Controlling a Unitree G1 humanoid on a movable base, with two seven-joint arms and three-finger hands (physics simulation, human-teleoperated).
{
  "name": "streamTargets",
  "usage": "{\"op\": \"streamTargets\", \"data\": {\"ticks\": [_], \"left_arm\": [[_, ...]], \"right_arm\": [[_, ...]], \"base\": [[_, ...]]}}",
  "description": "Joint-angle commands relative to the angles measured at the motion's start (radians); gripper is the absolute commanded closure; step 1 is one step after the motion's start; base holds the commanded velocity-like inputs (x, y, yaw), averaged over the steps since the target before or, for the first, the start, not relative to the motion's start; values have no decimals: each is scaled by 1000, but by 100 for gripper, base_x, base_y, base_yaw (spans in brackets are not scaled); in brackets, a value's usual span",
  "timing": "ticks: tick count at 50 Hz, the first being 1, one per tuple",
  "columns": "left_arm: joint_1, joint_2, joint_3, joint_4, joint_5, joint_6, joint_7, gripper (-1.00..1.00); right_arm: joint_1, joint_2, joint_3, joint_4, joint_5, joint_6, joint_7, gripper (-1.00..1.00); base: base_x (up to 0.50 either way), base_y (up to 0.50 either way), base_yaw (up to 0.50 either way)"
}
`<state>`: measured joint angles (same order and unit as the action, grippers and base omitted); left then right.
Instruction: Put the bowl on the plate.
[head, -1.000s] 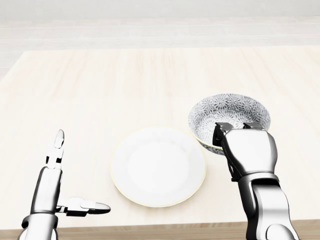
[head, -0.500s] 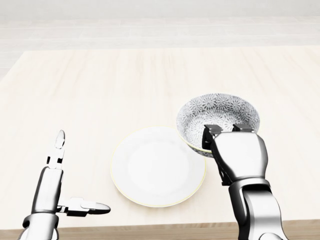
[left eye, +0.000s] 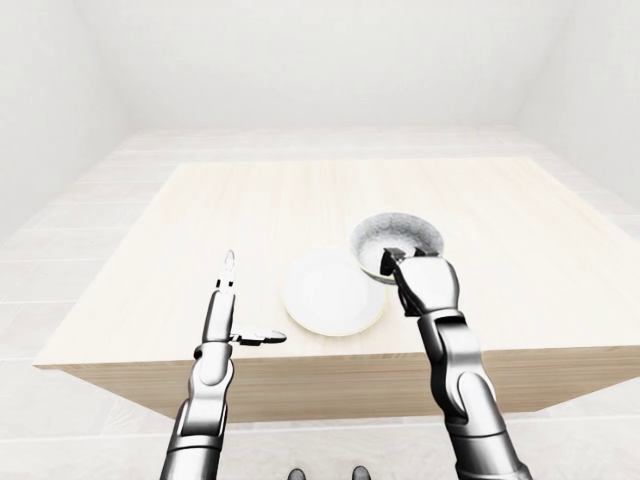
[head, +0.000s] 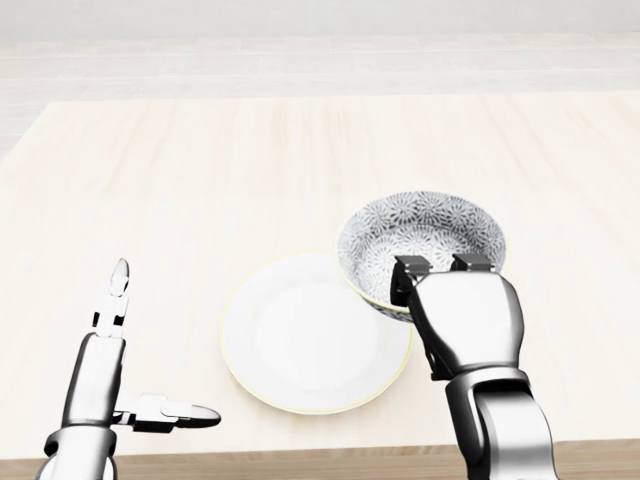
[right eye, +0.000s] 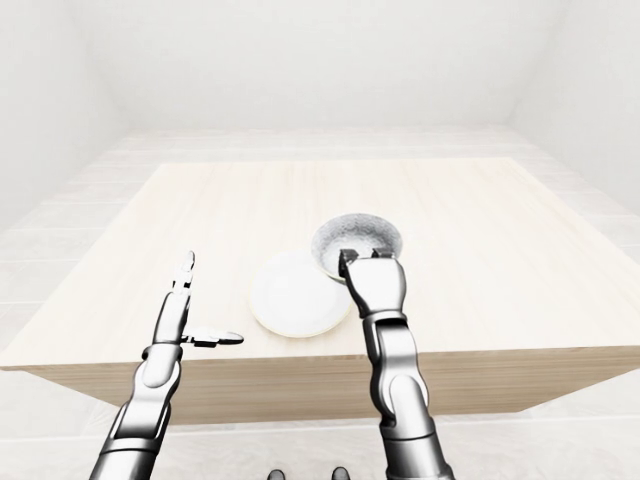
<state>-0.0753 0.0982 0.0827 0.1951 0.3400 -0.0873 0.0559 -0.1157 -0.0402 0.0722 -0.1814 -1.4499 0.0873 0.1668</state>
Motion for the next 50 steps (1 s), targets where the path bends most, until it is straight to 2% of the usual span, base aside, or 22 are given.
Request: {"op": "streamTargets", "data": {"ticks": [1,50], "left_arm": [[1,1,2,-2,-2,0,-1,-100],[7,3,8,-5,1,0,1,-100]], "right_arm": [[18,15,22,-32,-4,0,-18,63],[50,75,118,-96,2,0,6,71]], "base": [[0,0,0],[0,0,0]]}}
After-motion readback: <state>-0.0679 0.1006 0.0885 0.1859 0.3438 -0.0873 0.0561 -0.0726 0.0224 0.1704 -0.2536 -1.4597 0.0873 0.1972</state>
